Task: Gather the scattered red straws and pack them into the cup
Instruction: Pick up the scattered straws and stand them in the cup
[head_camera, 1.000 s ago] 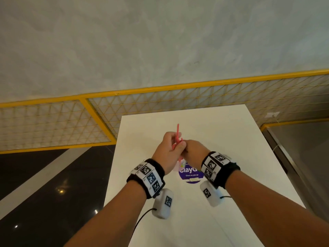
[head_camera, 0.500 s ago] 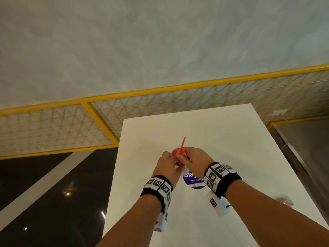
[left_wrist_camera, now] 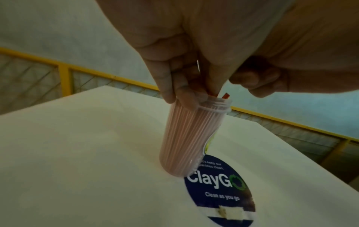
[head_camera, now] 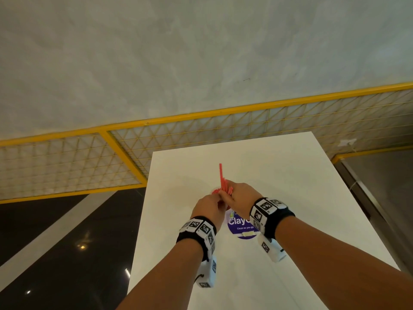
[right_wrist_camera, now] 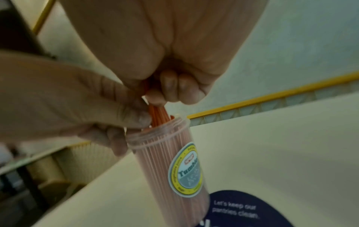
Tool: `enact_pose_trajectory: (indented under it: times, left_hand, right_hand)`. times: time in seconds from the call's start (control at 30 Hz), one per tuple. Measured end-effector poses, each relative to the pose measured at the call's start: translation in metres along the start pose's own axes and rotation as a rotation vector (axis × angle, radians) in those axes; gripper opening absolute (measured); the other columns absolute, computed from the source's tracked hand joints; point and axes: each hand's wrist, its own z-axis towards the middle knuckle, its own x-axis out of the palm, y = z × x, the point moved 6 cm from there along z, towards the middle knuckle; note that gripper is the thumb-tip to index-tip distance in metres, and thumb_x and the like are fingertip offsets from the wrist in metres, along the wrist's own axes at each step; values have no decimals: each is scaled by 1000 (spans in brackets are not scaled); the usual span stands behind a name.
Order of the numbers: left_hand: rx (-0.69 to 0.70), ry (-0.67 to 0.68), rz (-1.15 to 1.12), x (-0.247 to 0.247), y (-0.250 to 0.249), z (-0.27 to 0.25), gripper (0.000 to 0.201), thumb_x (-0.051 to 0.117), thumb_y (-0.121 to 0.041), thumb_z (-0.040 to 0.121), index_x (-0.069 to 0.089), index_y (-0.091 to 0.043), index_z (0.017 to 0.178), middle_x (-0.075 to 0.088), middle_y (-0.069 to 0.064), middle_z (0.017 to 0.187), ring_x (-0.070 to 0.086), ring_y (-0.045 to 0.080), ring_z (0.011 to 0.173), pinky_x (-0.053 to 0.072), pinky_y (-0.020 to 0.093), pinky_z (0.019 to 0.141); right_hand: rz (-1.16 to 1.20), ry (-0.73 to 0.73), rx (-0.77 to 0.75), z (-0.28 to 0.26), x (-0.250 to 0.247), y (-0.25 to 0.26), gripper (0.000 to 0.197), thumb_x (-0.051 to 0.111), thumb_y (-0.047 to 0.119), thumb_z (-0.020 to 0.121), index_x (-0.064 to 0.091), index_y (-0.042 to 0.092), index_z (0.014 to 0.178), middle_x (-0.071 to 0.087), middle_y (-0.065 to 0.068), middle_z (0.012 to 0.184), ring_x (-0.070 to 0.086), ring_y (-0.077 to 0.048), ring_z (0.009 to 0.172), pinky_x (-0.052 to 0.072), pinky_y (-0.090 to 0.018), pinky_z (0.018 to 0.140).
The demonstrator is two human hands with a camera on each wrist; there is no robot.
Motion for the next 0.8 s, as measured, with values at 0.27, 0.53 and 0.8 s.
enact_pose_trajectory:
  times: [0.27, 0.53, 0.8]
  left_hand:
    - [-99, -16, -239, 4, 16, -1, 17, 59, -37, 99, 58, -26, 112, 69, -12, 90, 66, 6, 80, 51, 21, 67]
    - [-33, -50, -346, -3, 14, -4, 30, 64, -18, 88, 59, -33, 114, 51, -4, 117, 60, 1, 81, 46, 11, 69]
    - [84, -5, -501, -18, -8, 1, 45, 67, -35, 80, 63, -35, 125, 58, -11, 123, 63, 3, 105, 58, 39, 96]
  right_hand:
    - [26, 55, 17, 9, 10, 12, 23, 41, 44, 105, 52, 23, 100, 60, 5, 80, 62, -21, 80, 52, -35, 80]
    - [49, -9, 47, -1, 11, -5, 29, 42, 40, 107, 59, 26, 126, 73, 0, 100, 68, -20, 90, 54, -35, 84]
    - [-70, 76, 152, 4, 23, -3, 24, 47, 29, 102, 55, 20, 122, 71, -3, 100, 66, -22, 85, 54, -36, 79]
